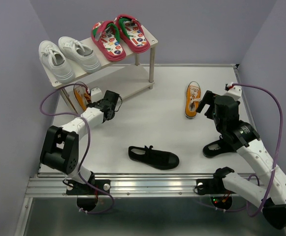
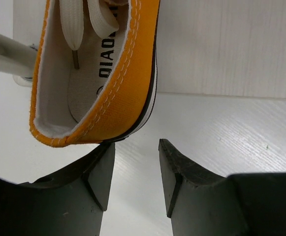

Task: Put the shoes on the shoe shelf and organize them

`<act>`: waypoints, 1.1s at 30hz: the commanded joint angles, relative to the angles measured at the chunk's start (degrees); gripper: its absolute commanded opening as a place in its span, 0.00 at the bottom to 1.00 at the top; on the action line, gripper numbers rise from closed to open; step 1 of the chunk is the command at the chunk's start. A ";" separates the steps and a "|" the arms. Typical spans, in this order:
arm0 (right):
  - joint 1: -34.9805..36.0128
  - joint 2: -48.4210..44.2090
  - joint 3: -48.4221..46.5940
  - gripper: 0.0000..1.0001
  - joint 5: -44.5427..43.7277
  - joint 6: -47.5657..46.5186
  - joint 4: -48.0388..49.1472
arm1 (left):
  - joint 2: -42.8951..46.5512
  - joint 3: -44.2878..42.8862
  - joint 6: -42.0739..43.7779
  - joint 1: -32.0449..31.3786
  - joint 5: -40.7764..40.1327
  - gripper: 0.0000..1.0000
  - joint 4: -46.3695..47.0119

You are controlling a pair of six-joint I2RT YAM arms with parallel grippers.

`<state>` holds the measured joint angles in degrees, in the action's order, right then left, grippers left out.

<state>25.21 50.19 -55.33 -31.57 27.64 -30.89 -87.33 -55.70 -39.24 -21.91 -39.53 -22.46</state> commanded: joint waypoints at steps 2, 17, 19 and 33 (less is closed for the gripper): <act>-0.08 -0.80 -0.39 1.00 -0.42 -0.22 0.84 | -1.17 -3.45 2.95 0.73 -2.49 0.51 2.86; -0.08 15.36 -0.65 1.00 6.17 3.21 0.75 | 12.53 4.03 -3.81 -11.19 7.71 0.71 -3.37; -0.60 19.39 -1.88 1.00 6.08 3.12 1.45 | 12.71 3.32 -6.01 -15.07 7.45 0.70 -6.62; -12.56 34.70 -6.01 0.80 13.82 -0.04 9.27 | 10.25 -5.20 -13.23 -32.84 6.22 0.71 -13.31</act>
<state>13.80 81.47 -58.17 -20.47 28.91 -26.35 -77.23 -56.69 -51.70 -53.82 -31.14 -33.93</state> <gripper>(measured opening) 0.816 0.703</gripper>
